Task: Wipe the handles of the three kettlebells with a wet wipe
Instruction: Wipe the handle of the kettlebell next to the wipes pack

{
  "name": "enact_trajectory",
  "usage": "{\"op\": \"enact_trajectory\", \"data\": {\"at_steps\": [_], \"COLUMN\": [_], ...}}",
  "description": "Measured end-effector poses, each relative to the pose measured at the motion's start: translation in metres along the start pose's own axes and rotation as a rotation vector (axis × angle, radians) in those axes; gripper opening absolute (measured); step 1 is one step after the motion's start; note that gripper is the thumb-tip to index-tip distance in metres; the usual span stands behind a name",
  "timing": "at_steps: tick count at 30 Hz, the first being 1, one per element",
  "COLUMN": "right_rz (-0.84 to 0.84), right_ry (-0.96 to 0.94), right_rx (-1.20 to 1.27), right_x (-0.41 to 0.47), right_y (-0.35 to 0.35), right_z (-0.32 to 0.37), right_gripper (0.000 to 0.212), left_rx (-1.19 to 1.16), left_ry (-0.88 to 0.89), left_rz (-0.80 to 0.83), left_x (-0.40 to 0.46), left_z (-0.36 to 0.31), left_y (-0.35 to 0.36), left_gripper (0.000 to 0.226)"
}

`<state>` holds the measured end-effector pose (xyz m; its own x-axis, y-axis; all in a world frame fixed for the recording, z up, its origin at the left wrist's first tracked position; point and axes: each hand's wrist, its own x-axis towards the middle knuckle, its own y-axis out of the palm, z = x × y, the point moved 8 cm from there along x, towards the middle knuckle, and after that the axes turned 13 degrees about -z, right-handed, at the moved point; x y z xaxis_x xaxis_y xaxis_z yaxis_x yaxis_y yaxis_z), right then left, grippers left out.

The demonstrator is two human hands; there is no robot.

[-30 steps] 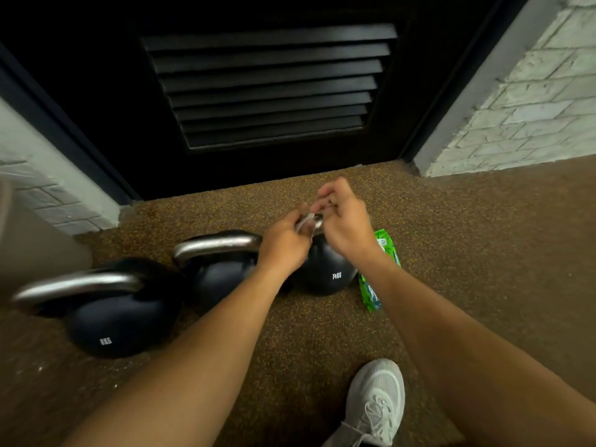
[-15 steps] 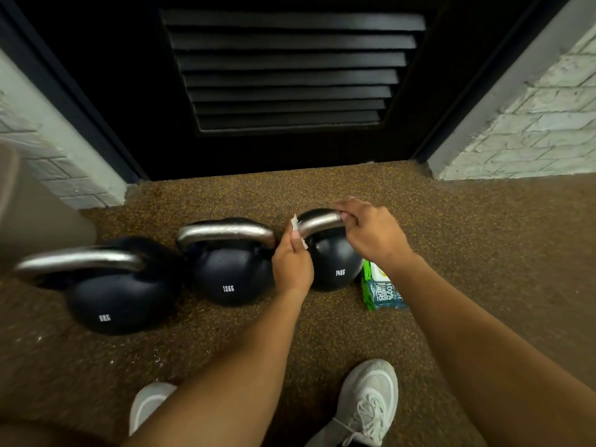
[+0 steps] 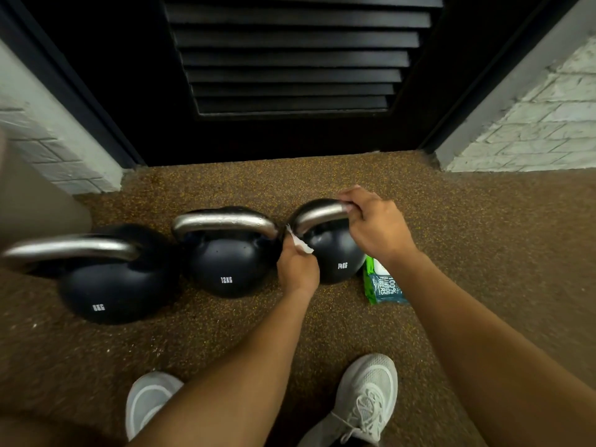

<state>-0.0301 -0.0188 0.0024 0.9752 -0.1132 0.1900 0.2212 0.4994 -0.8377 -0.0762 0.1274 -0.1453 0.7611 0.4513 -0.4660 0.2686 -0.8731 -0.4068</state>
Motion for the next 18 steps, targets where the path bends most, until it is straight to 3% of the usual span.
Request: {"op": "enact_trajectory", "data": {"at_steps": [3, 13, 18], "right_rz": [-0.006, 0.01, 0.011], "right_ry": [0.009, 0.041, 0.049], "right_rx": [0.003, 0.009, 0.021], "right_x": [-0.001, 0.0, 0.0], "right_y": [-0.001, 0.0, 0.004], "right_z": [0.0, -0.001, -0.004], "right_gripper": [0.031, 0.031, 0.029], "left_rx": [-0.131, -0.164, -0.421], "left_ry": [-0.029, 0.026, -0.17], "left_rz": [-0.022, 0.004, -0.032], "left_x": [-0.009, 0.004, 0.016], "left_z": [0.002, -0.001, 0.006], "left_y": [0.002, -0.003, -0.008], "left_gripper": [0.053, 0.051, 0.045]}}
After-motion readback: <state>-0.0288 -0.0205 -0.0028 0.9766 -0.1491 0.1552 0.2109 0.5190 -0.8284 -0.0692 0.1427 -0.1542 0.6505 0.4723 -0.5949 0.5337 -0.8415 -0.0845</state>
